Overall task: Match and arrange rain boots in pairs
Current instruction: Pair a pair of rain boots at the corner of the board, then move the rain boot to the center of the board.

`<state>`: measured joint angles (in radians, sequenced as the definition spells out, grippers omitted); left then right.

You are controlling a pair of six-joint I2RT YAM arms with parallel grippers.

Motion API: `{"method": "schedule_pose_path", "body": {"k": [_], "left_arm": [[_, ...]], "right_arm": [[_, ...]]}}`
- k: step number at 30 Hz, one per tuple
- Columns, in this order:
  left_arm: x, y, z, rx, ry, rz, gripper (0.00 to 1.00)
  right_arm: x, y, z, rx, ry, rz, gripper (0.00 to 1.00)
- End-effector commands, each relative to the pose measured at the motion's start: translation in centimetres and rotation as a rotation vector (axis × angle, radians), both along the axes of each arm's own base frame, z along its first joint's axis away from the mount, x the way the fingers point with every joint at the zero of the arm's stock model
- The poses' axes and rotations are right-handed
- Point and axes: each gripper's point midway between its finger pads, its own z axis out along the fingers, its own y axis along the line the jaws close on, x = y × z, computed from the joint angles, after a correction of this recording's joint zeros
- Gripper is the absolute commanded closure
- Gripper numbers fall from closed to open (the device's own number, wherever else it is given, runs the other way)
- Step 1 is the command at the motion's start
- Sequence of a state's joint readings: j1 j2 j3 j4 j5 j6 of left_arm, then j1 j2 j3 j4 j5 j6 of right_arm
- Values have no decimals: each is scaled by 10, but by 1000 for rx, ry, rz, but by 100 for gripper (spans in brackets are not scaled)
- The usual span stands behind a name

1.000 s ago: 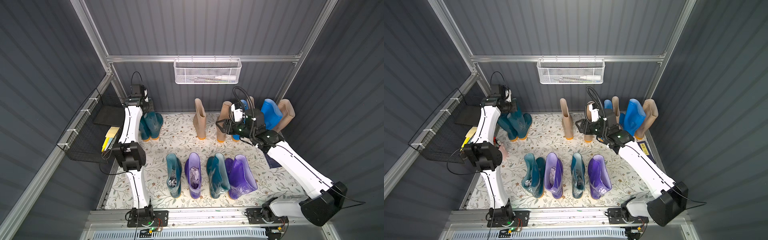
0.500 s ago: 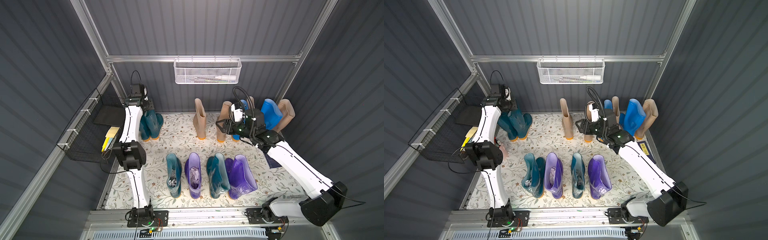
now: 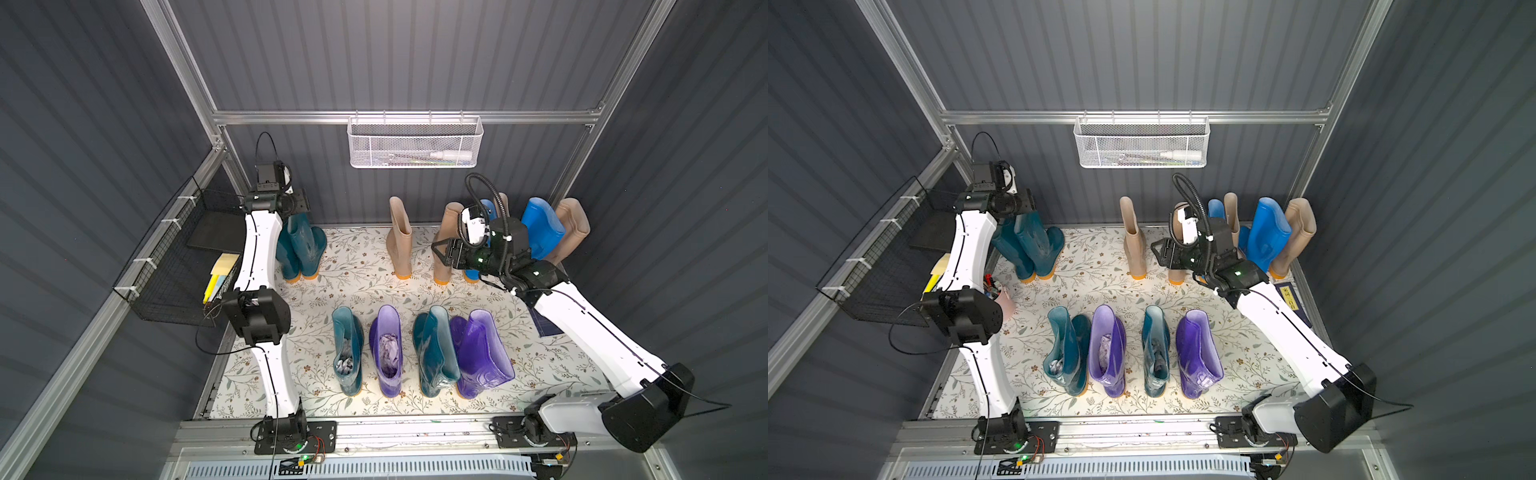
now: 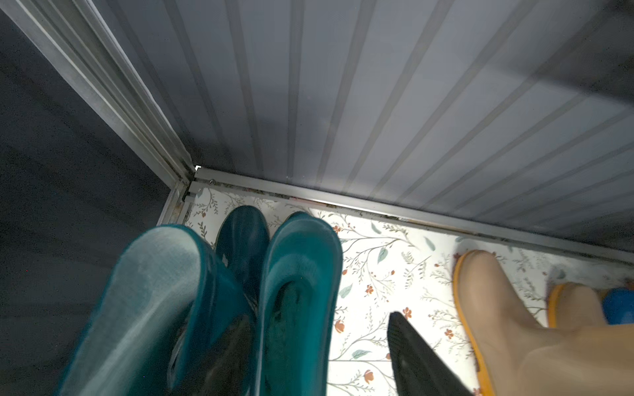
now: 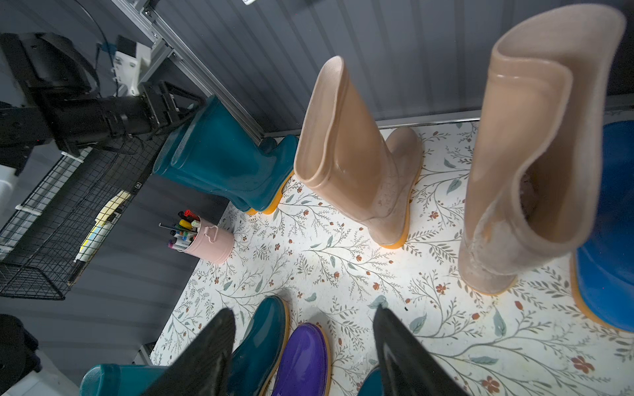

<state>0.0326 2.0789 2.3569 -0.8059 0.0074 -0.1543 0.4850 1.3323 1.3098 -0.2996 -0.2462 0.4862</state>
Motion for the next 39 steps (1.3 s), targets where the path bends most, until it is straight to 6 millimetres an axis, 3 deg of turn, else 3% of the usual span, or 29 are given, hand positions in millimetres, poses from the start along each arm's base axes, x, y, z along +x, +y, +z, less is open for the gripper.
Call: {"method": "schedule_pose_path", "body": {"k": [1, 9, 14, 22, 24, 29, 35, 39], "left_arm": [[-16, -9, 56, -47, -118, -10, 30], [-40, -41, 92, -51, -186, -29, 26], [-51, -89, 100, -61, -205, -85, 24], [-61, -177, 81, -172, -177, -199, 24], [-60, -197, 74, -196, -164, -221, 24], [-60, -252, 50, -211, -115, -292, 24], [-60, -292, 19, -142, -70, -284, 22], [-60, -306, 4, -92, -61, -278, 18]], "right_arm": [[-2, -3, 0, -5, -14, -4, 33], [-5, -13, 0, -41, -36, -30, 31], [-9, -20, -2, -73, -38, -44, 30], [-16, -31, -10, -78, -25, -72, 30], [-22, -35, -3, -64, -40, -76, 30], [-28, -38, -9, -64, -29, -78, 30], [-35, -44, -13, -64, -18, -99, 30], [-39, -48, -14, -65, -16, -106, 30]]}}
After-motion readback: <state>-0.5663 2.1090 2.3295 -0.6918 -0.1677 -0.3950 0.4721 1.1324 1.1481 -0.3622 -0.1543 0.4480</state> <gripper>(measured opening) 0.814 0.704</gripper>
